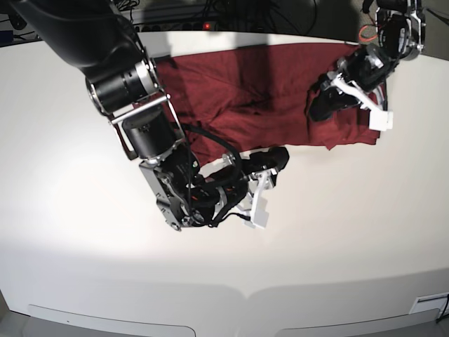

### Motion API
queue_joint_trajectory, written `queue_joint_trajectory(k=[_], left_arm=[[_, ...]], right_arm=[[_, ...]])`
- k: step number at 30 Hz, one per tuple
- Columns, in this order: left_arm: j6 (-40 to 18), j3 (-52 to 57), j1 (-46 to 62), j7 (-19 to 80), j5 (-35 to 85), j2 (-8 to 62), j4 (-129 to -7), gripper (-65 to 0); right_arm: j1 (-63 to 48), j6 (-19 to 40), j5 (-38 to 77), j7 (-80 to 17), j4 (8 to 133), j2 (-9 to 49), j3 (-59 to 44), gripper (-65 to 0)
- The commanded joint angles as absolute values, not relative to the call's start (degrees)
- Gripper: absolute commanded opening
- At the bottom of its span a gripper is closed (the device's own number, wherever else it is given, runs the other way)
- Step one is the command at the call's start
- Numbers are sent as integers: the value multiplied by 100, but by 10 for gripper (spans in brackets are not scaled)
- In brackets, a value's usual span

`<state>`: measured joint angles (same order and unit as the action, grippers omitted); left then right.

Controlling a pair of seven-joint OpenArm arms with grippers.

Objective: Fold the T-shirt properly
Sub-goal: 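Lift the shirt end with the left gripper and fold it toward the shirt's middle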

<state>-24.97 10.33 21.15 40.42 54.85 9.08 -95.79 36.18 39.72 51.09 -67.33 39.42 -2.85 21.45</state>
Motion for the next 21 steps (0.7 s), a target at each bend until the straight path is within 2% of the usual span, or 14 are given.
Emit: queue_joint_trajectory(k=[1,9,10,12,13,14,16,21], left_arm=[[-2460,1037,2021,3913,5494,915,-9679,-650],[-2388,1000,1903,4174,5122,856,-9679,-650],[-2491,1002,1903,4228,5151,858,-9679,-625],[-2814,1002,1905,4329,5290,858,-9679,-470],[-3024,1002,1903,4394,5439,858,-9682,-409],[-3306,1002,1900,4453,5607,858,-9682,-379],[-4000,1002,1879,4689,6031,858,-9686,-380],[-4000,1002,1774,5172,6593,860,-9712,-381]], right_arm=[[3822,4000,5245,-6692,4027,-314,2128,-379],[3824,4000,5245,-6694,4027,-283,2128,-379],[3824,4000,5247,-6689,4027,-287,2128,-379],[3826,4000,5247,-6689,4027,-285,2128,-379],[3826,4000,5245,-6689,4027,-285,2128,-379],[3824,4000,5245,-6689,4027,-285,2128,-379],[3826,4000,5247,-6687,4027,-285,2128,-379],[3889,4000,5251,-6707,4027,-283,2128,-379]])
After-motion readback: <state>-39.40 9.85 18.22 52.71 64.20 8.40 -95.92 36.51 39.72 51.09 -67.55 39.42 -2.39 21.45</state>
